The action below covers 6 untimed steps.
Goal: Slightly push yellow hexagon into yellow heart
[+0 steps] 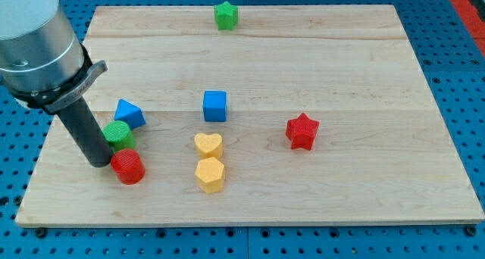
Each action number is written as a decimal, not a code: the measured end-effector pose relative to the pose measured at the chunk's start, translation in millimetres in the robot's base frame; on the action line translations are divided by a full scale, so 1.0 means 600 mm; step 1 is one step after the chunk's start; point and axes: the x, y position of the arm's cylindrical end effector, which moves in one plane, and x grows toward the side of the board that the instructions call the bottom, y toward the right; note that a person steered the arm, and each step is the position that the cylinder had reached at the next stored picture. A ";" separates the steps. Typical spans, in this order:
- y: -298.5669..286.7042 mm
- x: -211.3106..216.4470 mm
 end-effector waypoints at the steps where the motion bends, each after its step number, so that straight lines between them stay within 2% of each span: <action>1: -0.042 0.049; 2: 0.039 0.105; 3: 0.178 0.109; 4: 0.252 0.105; 6: 0.241 0.057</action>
